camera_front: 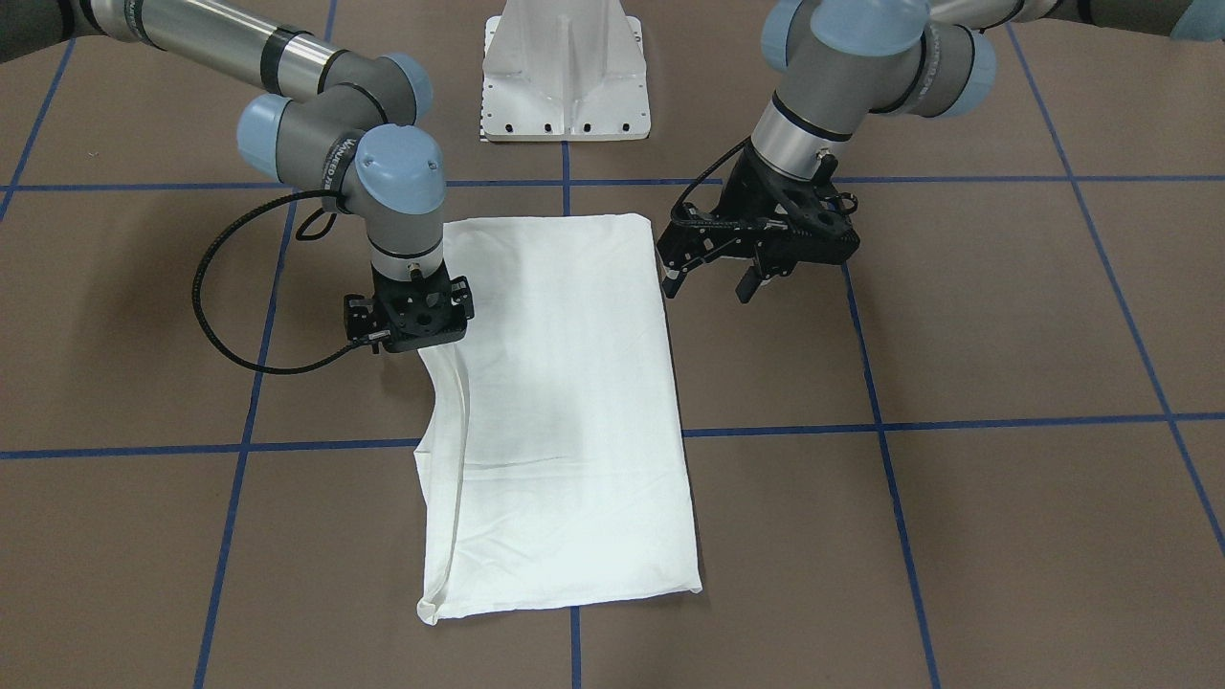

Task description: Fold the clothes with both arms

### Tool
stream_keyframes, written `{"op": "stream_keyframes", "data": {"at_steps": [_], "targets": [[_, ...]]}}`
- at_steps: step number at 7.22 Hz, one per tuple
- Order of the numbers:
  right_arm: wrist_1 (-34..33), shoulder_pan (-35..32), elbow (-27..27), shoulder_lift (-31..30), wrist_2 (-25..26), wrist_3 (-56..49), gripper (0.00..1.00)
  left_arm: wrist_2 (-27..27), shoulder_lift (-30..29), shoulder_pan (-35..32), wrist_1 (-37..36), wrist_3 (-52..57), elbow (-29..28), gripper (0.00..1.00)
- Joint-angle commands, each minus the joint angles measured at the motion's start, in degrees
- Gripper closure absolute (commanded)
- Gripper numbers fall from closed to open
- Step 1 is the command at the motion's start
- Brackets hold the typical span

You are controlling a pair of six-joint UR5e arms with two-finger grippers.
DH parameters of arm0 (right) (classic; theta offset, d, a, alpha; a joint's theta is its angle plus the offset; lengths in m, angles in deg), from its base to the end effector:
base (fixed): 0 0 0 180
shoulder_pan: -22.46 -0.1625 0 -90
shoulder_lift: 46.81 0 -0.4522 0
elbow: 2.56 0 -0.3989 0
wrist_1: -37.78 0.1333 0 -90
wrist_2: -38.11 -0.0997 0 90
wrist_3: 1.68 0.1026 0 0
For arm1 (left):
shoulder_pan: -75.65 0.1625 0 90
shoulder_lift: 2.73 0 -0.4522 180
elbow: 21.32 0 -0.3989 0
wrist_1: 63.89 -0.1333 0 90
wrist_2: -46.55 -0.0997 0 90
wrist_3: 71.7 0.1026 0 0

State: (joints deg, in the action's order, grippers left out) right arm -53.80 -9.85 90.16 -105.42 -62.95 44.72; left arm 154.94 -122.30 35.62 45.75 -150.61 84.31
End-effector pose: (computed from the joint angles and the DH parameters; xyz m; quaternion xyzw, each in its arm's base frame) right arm -0.5343 -0.4723 0.3561 0.0985 -0.2767 -0.1208 0.9482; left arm 0.4211 -0.4855 0.2239 0.1067 0.5356 -0.1253 0.8283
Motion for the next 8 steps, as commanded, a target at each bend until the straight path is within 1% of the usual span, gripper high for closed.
{"op": "stream_keyframes", "data": {"at_steps": [1,2,3,4,5,6,7,8], "targets": [[0.8,-2.7,3.9,-6.7,-1.4,-5.2,0.0,0.1,-0.8,0.0,-0.2,-0.1,0.0,0.0],[0.7,-4.1,5.7,-7.8,-1.8,-7.1,0.0,0.1,-0.7,0.0,-0.3,-0.1,0.2,0.0],[0.7,-6.2,6.8,-7.7,-6.5,-7.5,0.0,0.1,-0.7,0.0,-0.5,-0.1,0.4,0.0],[0.5,-6.9,9.5,-7.7,-9.1,-7.4,0.0,0.2,-0.6,0.0,-0.8,-0.2,0.6,0.0],[0.6,-6.9,11.8,-8.0,-9.8,-5.9,0.0,1.3,0.2,0.1,-0.9,-0.2,0.7,0.0],[0.6,-6.8,14.5,-8.8,-10.5,-1.6,0.0,2.4,2.2,0.9,-0.7,-1.1,1.4,0.0],[0.7,-6.8,17.3,-9.9,-13.3,2.2,0.0,1.7,4.0,4.8,-0.3,-7.2,2.9,0.0],[0.8,-6.6,19.3,-10.7,-13.6,6.5,0.0,-0.7,4.2,9.4,-0.6,-13.9,3.9,0.0]]}}
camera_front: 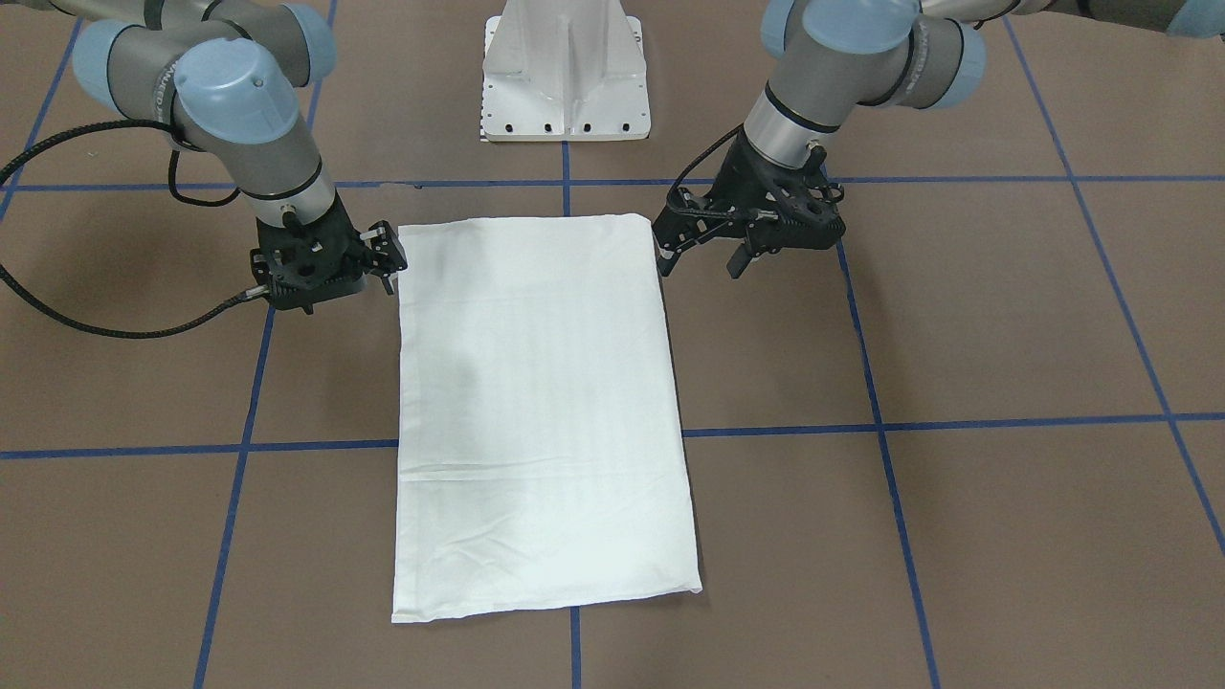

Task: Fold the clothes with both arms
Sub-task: 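Lower both grippers to the shirt's long side edges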

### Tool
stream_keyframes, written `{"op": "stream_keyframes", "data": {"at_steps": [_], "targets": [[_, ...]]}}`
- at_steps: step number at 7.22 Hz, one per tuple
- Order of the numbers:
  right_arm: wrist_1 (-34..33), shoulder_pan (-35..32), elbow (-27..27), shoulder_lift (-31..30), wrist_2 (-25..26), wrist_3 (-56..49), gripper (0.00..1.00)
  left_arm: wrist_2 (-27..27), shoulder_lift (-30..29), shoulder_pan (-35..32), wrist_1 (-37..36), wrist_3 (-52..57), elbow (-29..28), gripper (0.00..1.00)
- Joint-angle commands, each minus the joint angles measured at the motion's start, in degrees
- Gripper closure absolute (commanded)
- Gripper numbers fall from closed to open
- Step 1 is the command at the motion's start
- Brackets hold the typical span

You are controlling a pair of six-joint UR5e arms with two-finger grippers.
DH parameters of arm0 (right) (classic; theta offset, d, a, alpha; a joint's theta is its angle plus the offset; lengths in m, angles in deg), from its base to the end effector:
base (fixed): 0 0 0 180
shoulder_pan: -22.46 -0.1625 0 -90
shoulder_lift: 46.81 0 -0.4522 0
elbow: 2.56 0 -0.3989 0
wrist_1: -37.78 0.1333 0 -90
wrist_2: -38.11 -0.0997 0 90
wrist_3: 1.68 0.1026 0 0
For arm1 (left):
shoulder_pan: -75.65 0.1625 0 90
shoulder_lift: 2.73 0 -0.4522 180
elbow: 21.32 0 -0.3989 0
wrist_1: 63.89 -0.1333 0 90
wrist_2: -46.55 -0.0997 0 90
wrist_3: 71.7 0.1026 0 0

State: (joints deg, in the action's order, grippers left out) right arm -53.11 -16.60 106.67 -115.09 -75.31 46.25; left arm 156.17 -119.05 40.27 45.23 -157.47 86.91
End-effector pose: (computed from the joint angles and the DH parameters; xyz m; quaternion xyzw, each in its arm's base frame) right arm -0.4119 -0.4534 0.3290 0.0732 -0.3788 -0.0937 0.9178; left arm 0.4447 -0.4370 0.2415 0.0399 0.5381 -0.1382 0.8305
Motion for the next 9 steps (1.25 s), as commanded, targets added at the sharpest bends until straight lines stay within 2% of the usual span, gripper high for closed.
{"op": "stream_keyframes", "data": {"at_steps": [1,2,3,4,9], "targets": [[0.1,0.6,4.1,-1.2,-1.2,7.8,0.0,-7.1,0.9,10.9,-0.6,-13.3,1.2,0.01],[0.6,1.5,4.4,-1.3,-1.2,9.8,0.0,-8.5,0.2,15.0,-4.0,-14.8,0.4,0.02],[2.9,3.2,4.5,-2.6,-0.8,11.5,0.0,-9.7,0.4,16.2,-5.0,-14.8,-0.3,0.02],[4.3,3.9,4.5,-3.4,-0.7,12.6,0.0,-10.2,0.7,16.6,-5.2,-14.8,-1.8,0.02],[4.3,4.4,4.5,-3.5,-0.2,12.7,0.0,-10.2,-2.4,17.5,-6.6,-14.8,-6.5,0.18]]}}
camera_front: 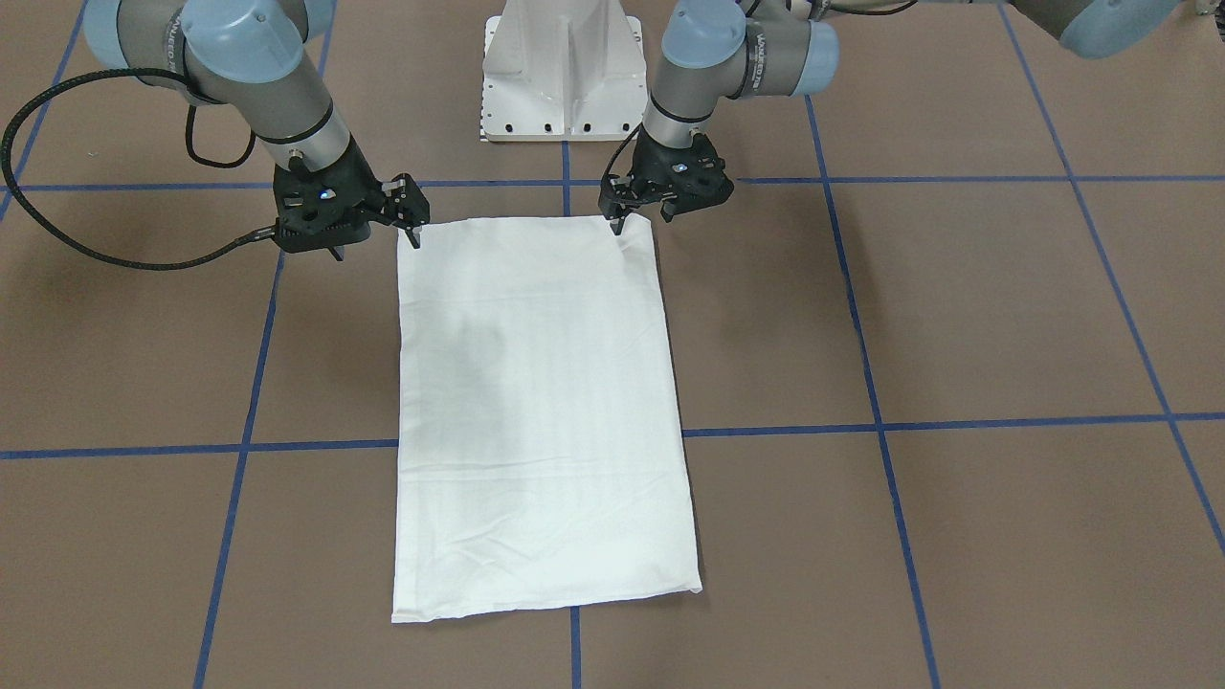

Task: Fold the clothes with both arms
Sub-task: 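Lower both grippers to the shirt's long side edges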

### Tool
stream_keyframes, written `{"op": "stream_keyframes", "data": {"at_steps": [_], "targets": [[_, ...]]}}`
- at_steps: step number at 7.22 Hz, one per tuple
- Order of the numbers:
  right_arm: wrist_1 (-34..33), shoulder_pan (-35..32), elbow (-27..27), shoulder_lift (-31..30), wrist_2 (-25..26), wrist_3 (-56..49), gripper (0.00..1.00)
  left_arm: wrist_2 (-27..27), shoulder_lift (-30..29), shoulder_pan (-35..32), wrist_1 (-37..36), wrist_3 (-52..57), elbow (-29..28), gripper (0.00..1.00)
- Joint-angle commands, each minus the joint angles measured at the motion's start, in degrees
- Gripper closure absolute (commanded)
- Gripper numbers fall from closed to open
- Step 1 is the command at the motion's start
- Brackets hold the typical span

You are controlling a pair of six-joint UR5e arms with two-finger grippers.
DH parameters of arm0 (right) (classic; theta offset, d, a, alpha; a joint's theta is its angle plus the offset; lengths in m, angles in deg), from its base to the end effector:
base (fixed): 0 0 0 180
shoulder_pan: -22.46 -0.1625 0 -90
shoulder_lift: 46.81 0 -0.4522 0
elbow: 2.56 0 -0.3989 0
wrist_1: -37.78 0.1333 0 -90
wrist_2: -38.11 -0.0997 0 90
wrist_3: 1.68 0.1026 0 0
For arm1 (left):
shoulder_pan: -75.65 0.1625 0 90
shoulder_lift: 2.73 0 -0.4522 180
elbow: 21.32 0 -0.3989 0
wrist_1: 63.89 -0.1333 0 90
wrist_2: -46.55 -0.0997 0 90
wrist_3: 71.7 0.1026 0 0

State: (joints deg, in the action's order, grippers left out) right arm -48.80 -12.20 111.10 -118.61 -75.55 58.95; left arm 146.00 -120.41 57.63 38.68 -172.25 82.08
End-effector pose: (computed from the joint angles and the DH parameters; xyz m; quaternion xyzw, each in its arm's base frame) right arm -0.4208 -0.4029 0.3212 0.0393 -0.4198 -0.0371 0.9060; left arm 0.5834 -0.3122 0.2805 -0.0441 0.4536 -0.1834 0.8710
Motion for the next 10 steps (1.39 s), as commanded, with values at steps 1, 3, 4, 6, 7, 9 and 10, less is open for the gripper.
{"op": "stream_keyframes", "data": {"at_steps": [1,3,4,6,7,9,10], "targets": [[0.0,0.0,0.0,0.0,0.0,0.0,0.0,0.0,-1.3,0.2,-0.1,0.0,-2.0,0.26],[0.0,0.0,0.1,0.1,0.0,0.0,0.0,0.0,-1.3,0.2,-0.1,0.0,-1.9,0.45],[0.0,0.0,0.1,0.1,0.0,0.0,0.0,0.0,-1.3,0.2,-0.1,0.0,-1.9,0.63],[0.0,0.0,0.1,0.3,0.2,0.0,0.0,0.0,-1.3,0.1,-0.1,0.0,-1.0,1.0],[0.0,0.2,0.1,0.6,1.0,0.5,0.0,0.0,-1.3,-0.1,-0.1,0.2,-0.2,1.0],[0.0,3.0,-0.1,1.5,1.9,8.5,0.0,0.5,-1.0,-0.9,-0.3,0.8,3.2,1.0],[-0.6,6.2,-0.5,3.5,5.1,19.0,0.0,0.6,-0.9,-1.0,-0.3,0.8,3.4,1.0]]}}
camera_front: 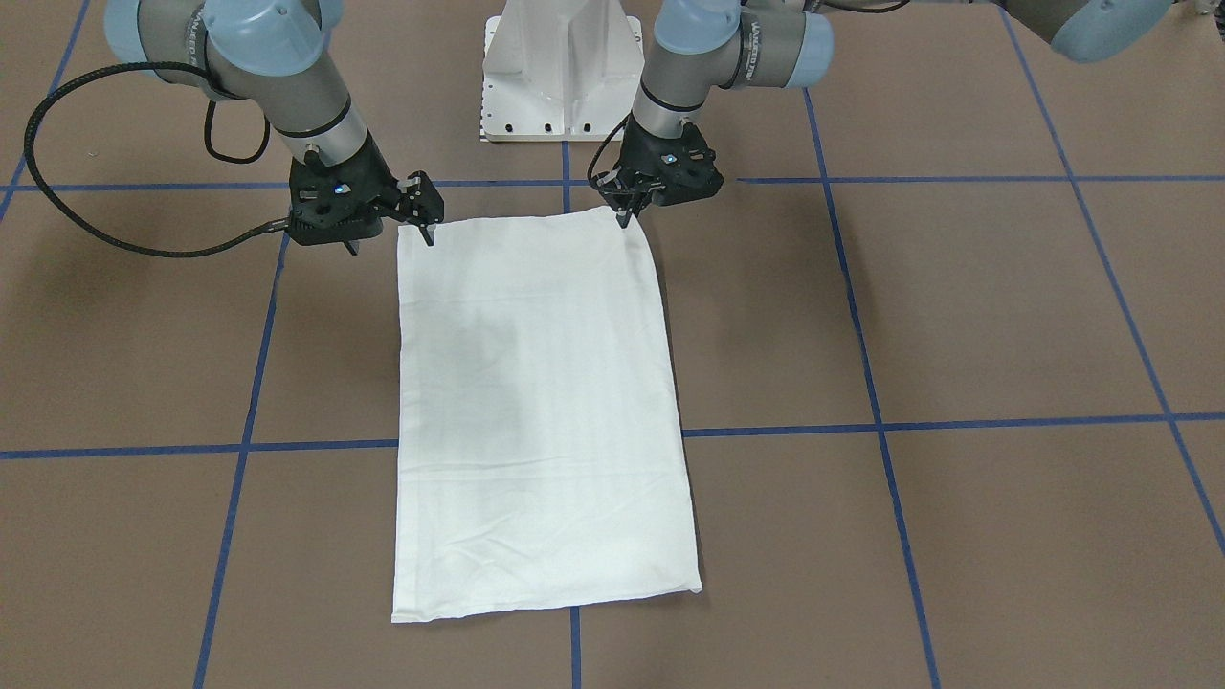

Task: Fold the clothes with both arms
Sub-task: 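Move both grippers toward the shirt edges nearest the robot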

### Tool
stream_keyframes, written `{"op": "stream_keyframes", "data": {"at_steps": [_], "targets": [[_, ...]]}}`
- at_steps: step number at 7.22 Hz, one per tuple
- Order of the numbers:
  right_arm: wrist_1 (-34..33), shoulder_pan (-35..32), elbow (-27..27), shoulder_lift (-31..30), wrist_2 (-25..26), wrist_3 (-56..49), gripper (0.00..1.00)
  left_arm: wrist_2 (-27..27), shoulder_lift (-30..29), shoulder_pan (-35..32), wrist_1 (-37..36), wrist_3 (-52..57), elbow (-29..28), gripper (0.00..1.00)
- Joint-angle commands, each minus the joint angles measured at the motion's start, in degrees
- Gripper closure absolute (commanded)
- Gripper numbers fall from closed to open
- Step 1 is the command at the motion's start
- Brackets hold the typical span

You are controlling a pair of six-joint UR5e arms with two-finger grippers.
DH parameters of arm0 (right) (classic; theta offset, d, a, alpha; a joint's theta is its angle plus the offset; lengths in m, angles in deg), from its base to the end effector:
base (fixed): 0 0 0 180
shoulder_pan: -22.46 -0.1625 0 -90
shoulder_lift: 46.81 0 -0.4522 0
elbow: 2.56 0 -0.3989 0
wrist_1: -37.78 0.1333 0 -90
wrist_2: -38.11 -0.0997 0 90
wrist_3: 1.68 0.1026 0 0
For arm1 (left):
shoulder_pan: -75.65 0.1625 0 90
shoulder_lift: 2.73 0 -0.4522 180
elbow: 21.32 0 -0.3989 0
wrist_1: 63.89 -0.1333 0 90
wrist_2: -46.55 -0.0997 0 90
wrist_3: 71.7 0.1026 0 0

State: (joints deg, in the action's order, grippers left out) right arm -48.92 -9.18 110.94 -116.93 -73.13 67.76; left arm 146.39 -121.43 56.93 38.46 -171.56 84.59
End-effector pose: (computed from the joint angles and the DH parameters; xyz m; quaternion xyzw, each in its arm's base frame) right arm -0.4448 -0.3870 0.3068 0.0194 -0.4241 0.0144 0.9053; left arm 0.5692 -0.3151 0.2505 -0.0385 0.4795 -0.1765 0.8587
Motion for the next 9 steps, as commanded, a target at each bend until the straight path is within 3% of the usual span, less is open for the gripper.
{"op": "stream_keyframes", "data": {"at_steps": [1,5,9], "targets": [[-0.6,5.8,-0.4,2.1,5.4,17.6,0.0,0.2,0.1,-0.8,0.0,0.2,1.0,1.0],[-0.9,10.8,-3.8,2.5,9.0,39.5,0.0,0.3,0.2,-1.0,0.0,0.3,1.0,1.0],[-5.0,14.9,-4.4,3.3,13.2,41.3,0.0,0.3,0.2,-1.0,0.0,0.3,1.0,1.0]]}}
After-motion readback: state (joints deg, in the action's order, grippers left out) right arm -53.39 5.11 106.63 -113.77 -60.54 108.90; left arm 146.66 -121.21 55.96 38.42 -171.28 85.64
